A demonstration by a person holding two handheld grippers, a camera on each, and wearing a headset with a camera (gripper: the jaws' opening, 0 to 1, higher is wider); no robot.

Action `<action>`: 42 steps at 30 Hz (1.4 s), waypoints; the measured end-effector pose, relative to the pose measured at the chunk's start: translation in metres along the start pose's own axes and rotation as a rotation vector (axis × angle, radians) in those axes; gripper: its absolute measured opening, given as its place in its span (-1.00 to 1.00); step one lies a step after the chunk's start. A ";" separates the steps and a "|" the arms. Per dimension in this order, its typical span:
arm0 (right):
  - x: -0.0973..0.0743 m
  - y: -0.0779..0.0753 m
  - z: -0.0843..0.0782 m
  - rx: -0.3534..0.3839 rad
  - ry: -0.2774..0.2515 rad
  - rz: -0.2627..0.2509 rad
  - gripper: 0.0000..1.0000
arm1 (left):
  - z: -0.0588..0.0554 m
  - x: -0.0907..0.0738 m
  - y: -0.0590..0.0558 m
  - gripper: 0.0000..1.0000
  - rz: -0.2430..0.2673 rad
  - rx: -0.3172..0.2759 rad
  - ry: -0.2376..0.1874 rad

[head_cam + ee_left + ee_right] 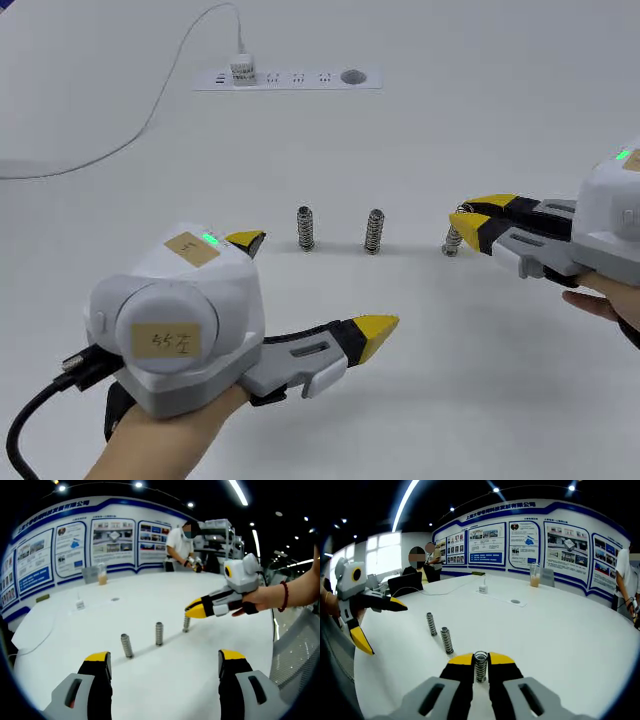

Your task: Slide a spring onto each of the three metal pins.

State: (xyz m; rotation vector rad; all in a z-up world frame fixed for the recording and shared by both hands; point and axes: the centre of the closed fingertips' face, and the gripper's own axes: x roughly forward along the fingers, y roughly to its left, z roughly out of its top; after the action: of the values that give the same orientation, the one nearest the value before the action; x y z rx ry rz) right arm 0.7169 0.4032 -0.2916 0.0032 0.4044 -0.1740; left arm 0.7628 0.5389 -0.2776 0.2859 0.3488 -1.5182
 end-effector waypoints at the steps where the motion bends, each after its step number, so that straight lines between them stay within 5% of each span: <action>1: 0.000 0.000 -0.001 -0.001 0.001 0.000 -0.78 | 0.000 0.000 0.000 0.80 0.001 0.000 0.000; 25: 0.004 0.001 -0.011 0.006 0.045 -0.010 -0.75 | 0.000 -0.002 0.004 0.76 0.008 0.010 0.012; 42: -0.019 0.011 0.013 0.079 0.023 0.012 -0.14 | 0.006 -0.015 0.018 0.75 0.020 -0.021 0.026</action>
State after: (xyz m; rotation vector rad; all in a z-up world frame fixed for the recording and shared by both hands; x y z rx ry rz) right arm 0.7068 0.4164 -0.2722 0.0851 0.4198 -0.1784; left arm 0.7803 0.5504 -0.2665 0.2920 0.3808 -1.4919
